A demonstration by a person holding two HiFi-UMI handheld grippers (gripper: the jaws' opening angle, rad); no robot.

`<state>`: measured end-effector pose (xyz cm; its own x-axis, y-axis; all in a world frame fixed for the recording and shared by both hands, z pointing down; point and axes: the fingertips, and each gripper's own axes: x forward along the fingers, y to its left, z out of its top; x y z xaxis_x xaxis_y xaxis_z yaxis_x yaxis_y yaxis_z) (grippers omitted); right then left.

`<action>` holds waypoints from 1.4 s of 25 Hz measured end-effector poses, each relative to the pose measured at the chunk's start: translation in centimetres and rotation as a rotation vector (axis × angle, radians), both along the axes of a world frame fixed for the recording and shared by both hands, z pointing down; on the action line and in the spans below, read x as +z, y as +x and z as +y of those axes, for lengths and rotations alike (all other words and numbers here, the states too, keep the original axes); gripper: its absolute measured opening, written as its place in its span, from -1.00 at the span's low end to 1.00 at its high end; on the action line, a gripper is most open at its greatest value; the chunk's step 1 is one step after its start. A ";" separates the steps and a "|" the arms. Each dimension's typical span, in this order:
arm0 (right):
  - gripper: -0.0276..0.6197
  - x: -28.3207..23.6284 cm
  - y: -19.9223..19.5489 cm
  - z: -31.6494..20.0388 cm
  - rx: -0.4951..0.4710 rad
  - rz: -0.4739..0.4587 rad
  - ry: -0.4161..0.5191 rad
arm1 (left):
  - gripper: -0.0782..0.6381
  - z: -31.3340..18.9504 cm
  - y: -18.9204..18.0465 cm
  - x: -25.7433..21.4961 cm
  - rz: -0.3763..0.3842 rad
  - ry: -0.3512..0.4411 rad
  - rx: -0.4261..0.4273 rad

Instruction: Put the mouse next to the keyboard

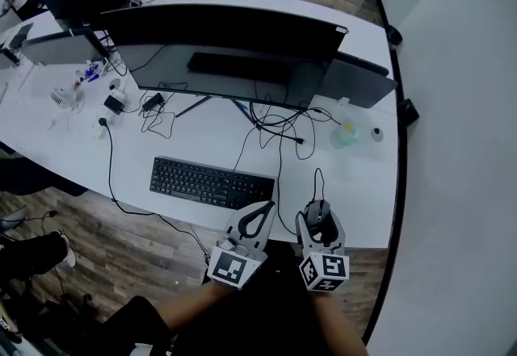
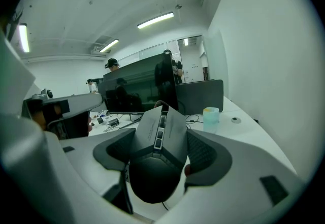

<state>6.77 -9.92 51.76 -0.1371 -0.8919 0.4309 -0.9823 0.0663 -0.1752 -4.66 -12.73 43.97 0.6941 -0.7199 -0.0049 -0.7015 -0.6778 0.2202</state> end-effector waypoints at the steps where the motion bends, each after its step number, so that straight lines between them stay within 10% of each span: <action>1: 0.08 0.5 0.1 -0.3 -0.007 -0.004 -0.006 | -0.77 -0.3 0.1 0.2 -0.013 0.003 -0.004; 35: 0.09 22.0 2.1 -5.4 -0.170 -0.031 -0.401 | -0.77 -4.1 5.6 7.5 -0.182 -0.217 -0.039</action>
<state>8.83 -15.36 73.72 -0.2857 -0.6185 0.7320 -0.9572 0.1473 -0.2491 0.98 -16.85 51.49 0.6408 -0.7169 0.2744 -0.7677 -0.6000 0.2251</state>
